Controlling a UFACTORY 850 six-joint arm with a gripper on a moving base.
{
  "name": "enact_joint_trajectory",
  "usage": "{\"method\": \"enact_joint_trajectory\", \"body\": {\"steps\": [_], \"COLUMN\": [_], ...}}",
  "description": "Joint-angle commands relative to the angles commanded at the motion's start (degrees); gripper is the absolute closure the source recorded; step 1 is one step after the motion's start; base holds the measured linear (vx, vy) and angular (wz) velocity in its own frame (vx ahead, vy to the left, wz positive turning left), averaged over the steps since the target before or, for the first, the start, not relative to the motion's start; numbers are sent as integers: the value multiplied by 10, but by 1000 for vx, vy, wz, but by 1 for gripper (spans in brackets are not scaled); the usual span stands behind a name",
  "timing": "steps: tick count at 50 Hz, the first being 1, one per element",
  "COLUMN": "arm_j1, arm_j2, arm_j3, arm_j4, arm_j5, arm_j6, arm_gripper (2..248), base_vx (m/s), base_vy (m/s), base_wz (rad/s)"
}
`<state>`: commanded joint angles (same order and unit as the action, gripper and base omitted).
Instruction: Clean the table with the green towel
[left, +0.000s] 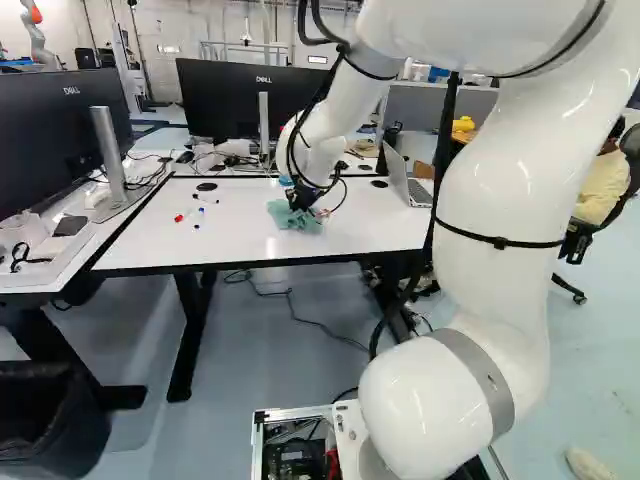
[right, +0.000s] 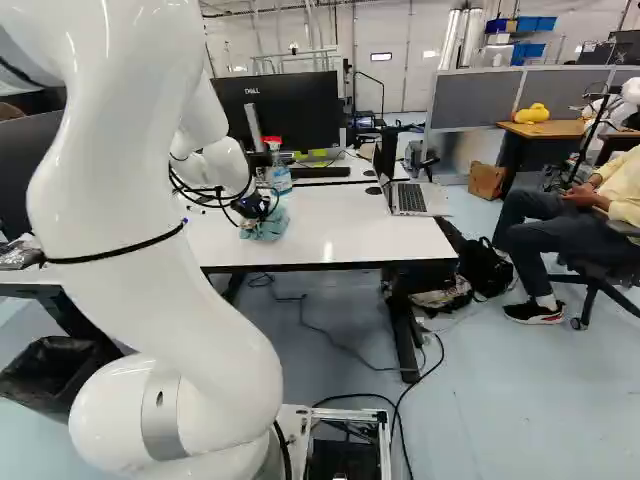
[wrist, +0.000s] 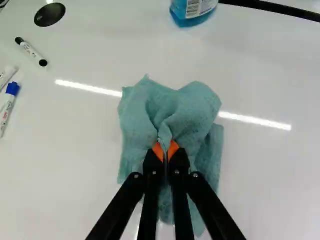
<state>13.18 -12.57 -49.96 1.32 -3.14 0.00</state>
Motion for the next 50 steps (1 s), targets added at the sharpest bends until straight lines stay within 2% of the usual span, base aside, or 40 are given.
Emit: {"method": "enact_joint_trajectory", "body": {"steps": [14, 23, 36, 50], "arm_j1": [-24, -30, -22, 3], "arm_j2": [22, 43, 75, 87], "arm_j3": [26, 49, 85, 98], "arm_j4": [0, 0, 0, 0], "arm_j5": [0, 0, 0, 0], "arm_j6": [0, 0, 0, 0], "arm_gripper": [220, 220, 220, 220], "base_vx": [0, 0, 0, 0], "base_vy": [0, 0, 0, 0], "base_wz": [0, 0, 0, 0]}}
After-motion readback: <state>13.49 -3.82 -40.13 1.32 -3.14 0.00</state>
